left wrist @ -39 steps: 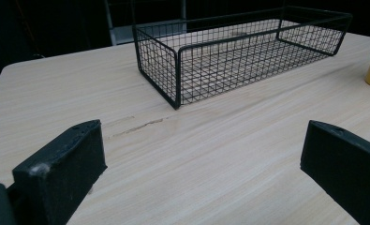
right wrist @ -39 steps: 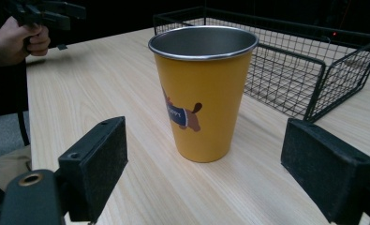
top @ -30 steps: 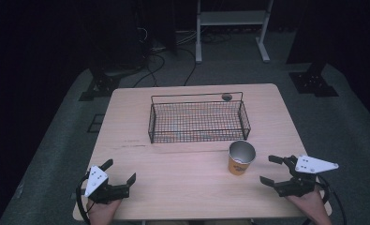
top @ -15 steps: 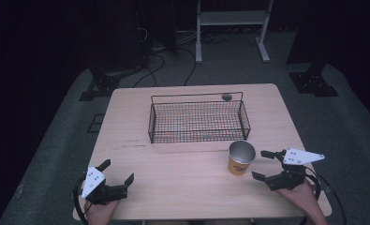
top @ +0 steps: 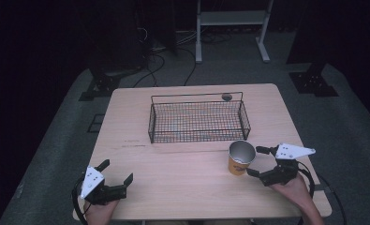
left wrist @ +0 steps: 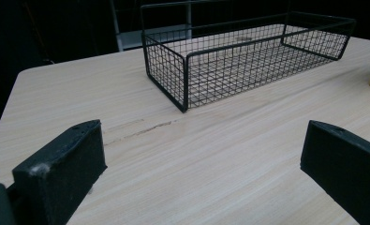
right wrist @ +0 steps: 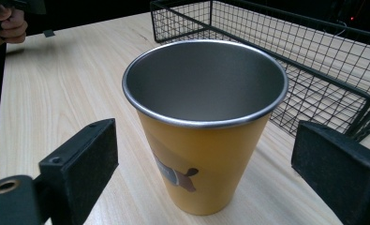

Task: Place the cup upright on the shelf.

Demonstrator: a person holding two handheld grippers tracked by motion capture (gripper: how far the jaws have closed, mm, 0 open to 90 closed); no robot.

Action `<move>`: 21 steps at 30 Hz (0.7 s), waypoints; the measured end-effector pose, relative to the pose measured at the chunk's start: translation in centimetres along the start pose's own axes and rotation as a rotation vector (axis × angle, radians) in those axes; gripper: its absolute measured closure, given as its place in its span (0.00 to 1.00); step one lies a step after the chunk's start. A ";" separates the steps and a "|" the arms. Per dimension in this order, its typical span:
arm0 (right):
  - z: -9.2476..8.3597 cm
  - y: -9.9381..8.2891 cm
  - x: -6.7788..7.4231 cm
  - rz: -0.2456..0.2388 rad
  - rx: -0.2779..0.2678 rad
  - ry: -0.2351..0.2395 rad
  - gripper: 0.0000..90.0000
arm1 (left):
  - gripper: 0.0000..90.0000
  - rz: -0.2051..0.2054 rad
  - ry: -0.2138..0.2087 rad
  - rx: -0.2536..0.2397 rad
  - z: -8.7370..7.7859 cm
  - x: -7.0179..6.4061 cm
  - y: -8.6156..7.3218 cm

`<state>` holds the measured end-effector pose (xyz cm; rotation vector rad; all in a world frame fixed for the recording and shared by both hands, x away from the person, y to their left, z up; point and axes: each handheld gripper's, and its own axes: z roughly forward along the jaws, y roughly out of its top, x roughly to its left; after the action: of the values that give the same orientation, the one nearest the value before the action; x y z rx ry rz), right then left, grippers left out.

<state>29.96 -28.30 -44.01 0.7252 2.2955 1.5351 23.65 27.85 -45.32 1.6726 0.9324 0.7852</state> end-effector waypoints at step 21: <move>2.3 0.2 0.0 0.014 -0.017 0.019 0.02 | 0.00 -0.005 0.003 -0.007 -0.2 0.1 0.0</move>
<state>31.16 -26.51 -44.73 0.7270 2.2932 1.5726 23.57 28.04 -45.27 1.6630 0.9353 0.7871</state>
